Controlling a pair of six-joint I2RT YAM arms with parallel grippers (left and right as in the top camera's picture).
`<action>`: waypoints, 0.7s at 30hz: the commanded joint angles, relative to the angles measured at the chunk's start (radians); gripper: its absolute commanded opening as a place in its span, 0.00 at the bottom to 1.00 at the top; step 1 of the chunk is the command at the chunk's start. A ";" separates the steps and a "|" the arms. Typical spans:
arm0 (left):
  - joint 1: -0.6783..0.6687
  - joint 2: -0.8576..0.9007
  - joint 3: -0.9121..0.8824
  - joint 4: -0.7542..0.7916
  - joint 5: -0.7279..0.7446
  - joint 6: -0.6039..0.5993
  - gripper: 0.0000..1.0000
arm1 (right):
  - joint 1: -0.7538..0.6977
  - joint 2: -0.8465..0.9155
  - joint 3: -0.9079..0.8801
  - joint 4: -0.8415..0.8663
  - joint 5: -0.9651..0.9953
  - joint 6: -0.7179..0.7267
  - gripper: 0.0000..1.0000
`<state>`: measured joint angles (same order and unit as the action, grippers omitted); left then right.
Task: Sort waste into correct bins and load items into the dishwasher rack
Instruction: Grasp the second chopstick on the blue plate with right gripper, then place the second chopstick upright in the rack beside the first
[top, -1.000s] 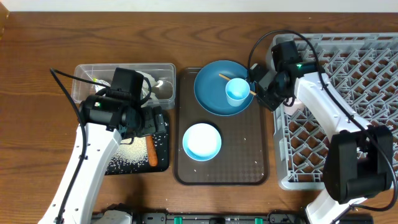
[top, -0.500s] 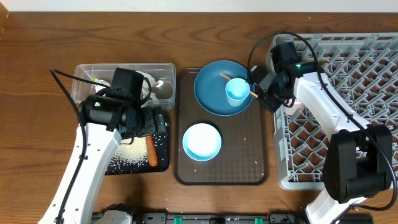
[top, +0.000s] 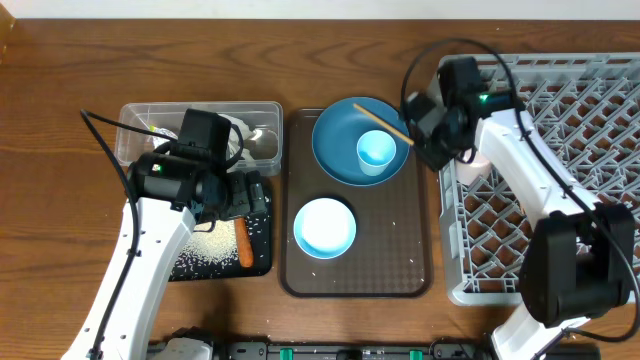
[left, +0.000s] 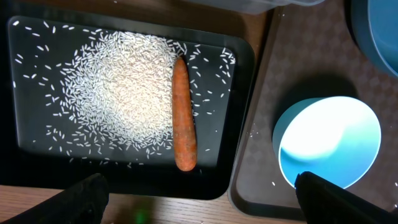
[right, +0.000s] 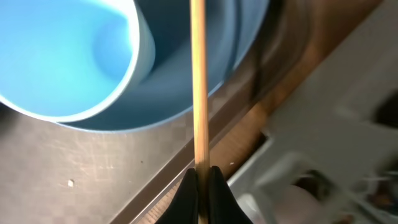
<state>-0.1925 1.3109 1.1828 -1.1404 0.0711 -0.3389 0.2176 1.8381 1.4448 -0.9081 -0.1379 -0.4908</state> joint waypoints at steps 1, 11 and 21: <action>0.004 -0.011 0.013 0.000 -0.012 0.006 0.99 | -0.004 -0.085 0.078 -0.011 0.000 0.110 0.01; 0.004 -0.011 0.013 0.000 -0.012 0.006 0.98 | -0.163 -0.271 0.100 -0.142 0.090 0.266 0.01; 0.004 -0.011 0.013 0.000 -0.012 0.006 0.99 | -0.410 -0.265 0.018 -0.233 0.105 0.312 0.01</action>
<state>-0.1921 1.3109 1.1828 -1.1400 0.0711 -0.3393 -0.1669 1.5642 1.5017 -1.1439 -0.0410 -0.2070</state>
